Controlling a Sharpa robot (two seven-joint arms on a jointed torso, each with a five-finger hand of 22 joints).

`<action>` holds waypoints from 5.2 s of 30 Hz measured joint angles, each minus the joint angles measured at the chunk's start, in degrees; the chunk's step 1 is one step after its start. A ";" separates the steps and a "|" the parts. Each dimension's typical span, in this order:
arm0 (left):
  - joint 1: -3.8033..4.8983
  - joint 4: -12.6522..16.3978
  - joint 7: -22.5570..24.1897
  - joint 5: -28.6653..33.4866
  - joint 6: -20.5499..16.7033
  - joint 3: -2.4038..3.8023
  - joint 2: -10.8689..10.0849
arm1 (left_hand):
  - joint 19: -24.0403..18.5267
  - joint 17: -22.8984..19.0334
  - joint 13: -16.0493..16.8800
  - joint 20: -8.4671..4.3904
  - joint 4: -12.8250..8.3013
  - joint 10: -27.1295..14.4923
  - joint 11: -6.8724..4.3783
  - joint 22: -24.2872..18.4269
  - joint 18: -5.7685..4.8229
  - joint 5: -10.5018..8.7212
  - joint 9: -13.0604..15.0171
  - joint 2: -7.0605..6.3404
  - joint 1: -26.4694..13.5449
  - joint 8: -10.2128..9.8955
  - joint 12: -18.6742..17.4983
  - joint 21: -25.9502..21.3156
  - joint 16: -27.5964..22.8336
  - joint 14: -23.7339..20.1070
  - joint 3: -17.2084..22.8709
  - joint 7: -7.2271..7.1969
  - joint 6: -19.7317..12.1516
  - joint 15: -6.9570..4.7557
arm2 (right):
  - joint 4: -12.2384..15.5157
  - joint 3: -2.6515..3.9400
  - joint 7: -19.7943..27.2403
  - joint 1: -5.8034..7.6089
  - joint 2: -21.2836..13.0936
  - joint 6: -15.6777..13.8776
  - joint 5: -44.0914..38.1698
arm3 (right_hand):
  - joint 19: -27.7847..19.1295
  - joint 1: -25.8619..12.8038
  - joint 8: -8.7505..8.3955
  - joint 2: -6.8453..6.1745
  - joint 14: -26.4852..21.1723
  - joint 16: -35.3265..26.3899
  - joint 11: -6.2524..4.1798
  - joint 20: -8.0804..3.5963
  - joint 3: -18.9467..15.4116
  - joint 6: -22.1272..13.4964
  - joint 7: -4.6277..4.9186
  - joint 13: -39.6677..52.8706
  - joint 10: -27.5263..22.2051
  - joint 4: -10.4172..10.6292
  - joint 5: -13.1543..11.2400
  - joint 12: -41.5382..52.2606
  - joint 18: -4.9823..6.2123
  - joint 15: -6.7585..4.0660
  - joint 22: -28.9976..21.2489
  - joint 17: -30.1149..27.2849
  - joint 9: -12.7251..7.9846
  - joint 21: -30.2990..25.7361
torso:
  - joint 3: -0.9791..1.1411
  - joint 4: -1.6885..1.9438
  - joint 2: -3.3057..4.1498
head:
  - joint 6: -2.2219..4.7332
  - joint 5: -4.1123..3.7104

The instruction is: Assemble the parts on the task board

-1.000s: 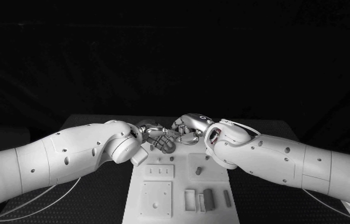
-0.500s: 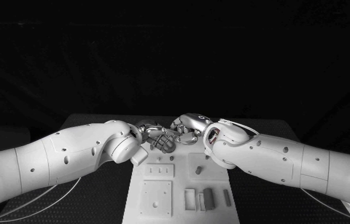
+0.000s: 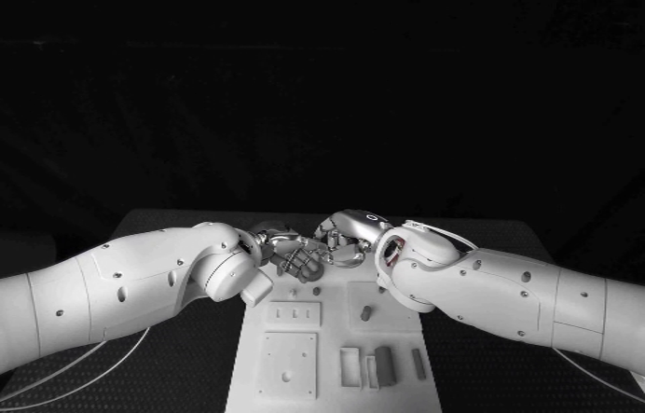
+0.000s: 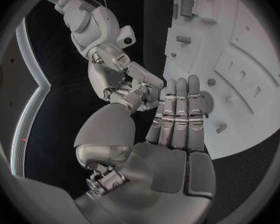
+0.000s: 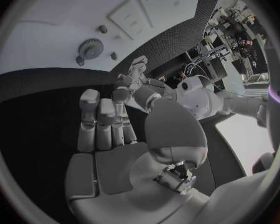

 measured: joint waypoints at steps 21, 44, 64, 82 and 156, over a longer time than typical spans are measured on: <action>-0.03 -0.32 -0.14 0.82 0.36 -0.04 0.08 | 0.00 0.63 0.73 0.00 -0.79 -0.08 0.09 0.40 -0.26 0.00 -0.17 -0.36 -1.88 -0.31 -0.60 -0.56 -0.99 0.00 -1.11 -0.47 0.17 0.00 | 0.64 0.01 -0.16 -0.21 -0.35 -0.02 0.46 | 0.01 0.00 -0.23 0.00 0.00 0.00 0.00 0.01 0.00 0.00 0.00 -0.05 0.00 0.00 0.00 0.00 -0.01 0.01 0.00 0.01 -0.04 0.00 | 0.09 -0.11 0.01 | -0.29 0.34; -0.02 -0.40 -0.60 1.49 0.35 -0.04 0.16 | 0.00 1.51 1.70 0.00 -2.95 0.45 -0.23 0.95 -0.11 -0.01 0.02 -0.73 -0.41 -0.50 -0.88 -1.02 -1.56 0.00 -0.05 -1.07 0.79 0.00 | 1.40 -0.01 -0.38 -0.40 -0.74 -0.38 1.06 | 0.09 0.00 -0.02 0.00 -0.01 0.00 0.00 0.11 0.15 0.01 0.01 -0.10 0.00 0.15 0.00 0.00 -0.01 0.02 0.00 -0.05 -0.05 0.00 | 0.02 -0.02 0.02 | -0.65 0.32; 0.00 -0.28 -0.76 0.56 0.18 -0.01 0.11 | 0.64 2.38 3.02 -0.24 -6.41 3.04 -1.38 1.81 -0.33 -0.12 0.37 1.04 4.36 0.67 -0.61 -1.26 -2.04 1.17 5.86 -1.10 2.25 -0.33 | 1.15 -0.02 -0.35 -0.43 -0.50 -0.17 1.15 | 0.10 0.00 0.03 -0.45 0.29 0.00 -0.20 0.13 0.13 0.02 0.02 -0.09 0.20 0.13 0.18 0.00 0.00 -0.10 0.00 -0.04 -0.04 0.00 | 0.04 -0.08 0.01 | -0.66 0.35; -0.03 0.03 -0.56 0.43 0.03 0.00 -0.21 | 1.25 4.00 6.14 -0.85 -5.64 5.49 -2.59 3.26 -0.67 1.96 0.18 2.56 2.83 0.78 1.00 -1.55 -2.48 2.36 7.54 -0.19 3.15 -0.71 | 1.00 0.03 0.11 -0.41 -0.54 0.19 1.22 | 0.09 -0.03 -0.20 -0.48 0.29 0.00 -0.20 0.14 0.22 0.02 0.02 -0.14 0.20 -0.09 0.18 0.00 0.02 -0.09 0.00 -0.09 -0.10 0.00 | -0.01 -0.03 0.00 | -0.88 0.13; 0.14 0.39 -1.31 -2.81 0.87 0.18 -0.60 | 0.49 5.12 11.80 -0.55 -3.00 0.94 -2.16 7.56 -1.17 2.47 9.49 -2.40 -4.06 -0.46 5.11 -3.11 -0.26 0.40 5.21 -1.90 4.25 -0.19 | -0.07 -0.17 1.16 -0.70 -0.85 0.38 4.19 | 0.22 -1.44 1.34 -0.93 0.38 -0.44 -0.61 -0.23 -0.01 0.93 -0.20 -0.62 0.62 0.30 0.05 -0.46 0.03 -0.79 -0.03 -0.52 -0.40 -0.47 | 0.03 -0.01 0.01 | -1.22 0.09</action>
